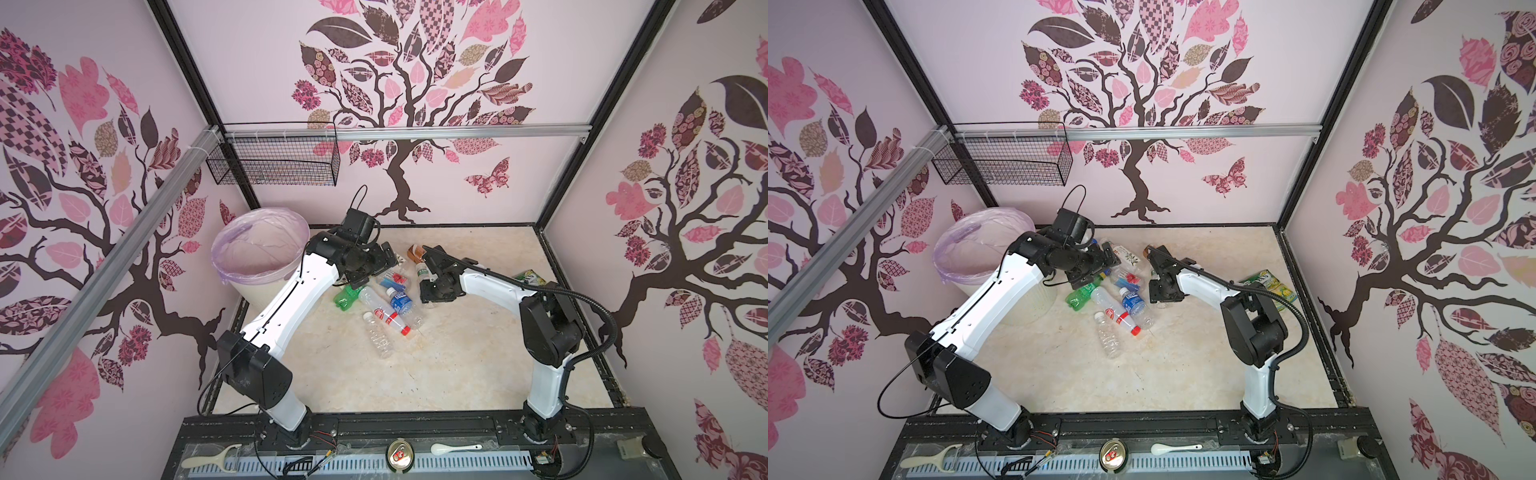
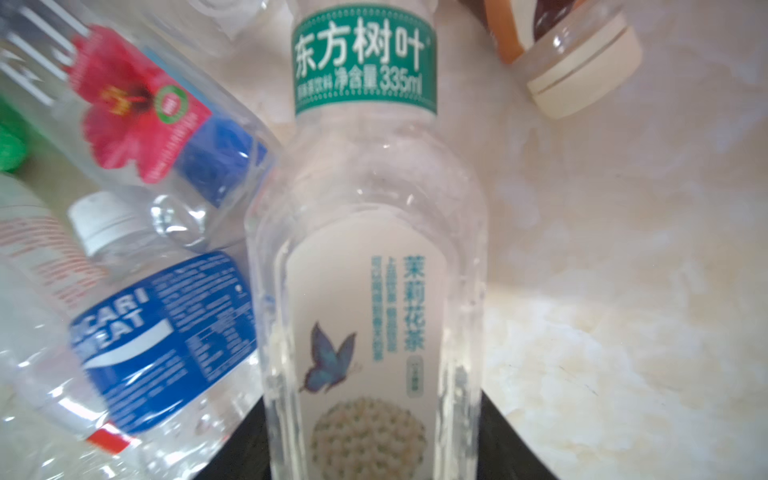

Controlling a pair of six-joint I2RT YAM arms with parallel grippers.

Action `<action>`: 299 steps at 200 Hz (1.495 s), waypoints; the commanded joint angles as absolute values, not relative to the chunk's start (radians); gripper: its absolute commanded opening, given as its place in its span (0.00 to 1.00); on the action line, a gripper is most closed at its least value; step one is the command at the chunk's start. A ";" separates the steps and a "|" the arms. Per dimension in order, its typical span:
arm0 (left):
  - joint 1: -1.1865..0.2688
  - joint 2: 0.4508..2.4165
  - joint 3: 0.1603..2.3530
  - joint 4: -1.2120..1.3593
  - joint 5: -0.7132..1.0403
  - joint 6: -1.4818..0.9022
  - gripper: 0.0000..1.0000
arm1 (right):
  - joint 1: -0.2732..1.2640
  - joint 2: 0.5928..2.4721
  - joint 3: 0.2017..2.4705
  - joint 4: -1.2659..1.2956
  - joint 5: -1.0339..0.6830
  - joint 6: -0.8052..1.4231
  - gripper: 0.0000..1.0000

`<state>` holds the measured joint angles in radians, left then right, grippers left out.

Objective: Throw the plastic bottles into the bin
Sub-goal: 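Lift the jasmine tea bottle with the right gripper toward the left gripper, then grasp the tea bottle's white cap with the left gripper while right gripper releases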

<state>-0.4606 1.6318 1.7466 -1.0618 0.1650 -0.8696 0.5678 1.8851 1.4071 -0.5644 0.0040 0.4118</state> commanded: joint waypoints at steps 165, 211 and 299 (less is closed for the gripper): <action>-0.346 1.865 2.090 -0.849 0.426 -0.955 0.97 | 0.691 1.680 1.745 -0.674 -0.090 0.436 0.54; -0.362 1.901 2.138 -0.868 0.369 -0.904 0.89 | 0.693 1.679 1.775 -0.678 -0.136 0.420 0.54; -0.390 1.932 2.139 -0.860 0.303 -0.861 0.67 | 0.692 1.657 1.777 -0.662 -0.177 0.409 0.53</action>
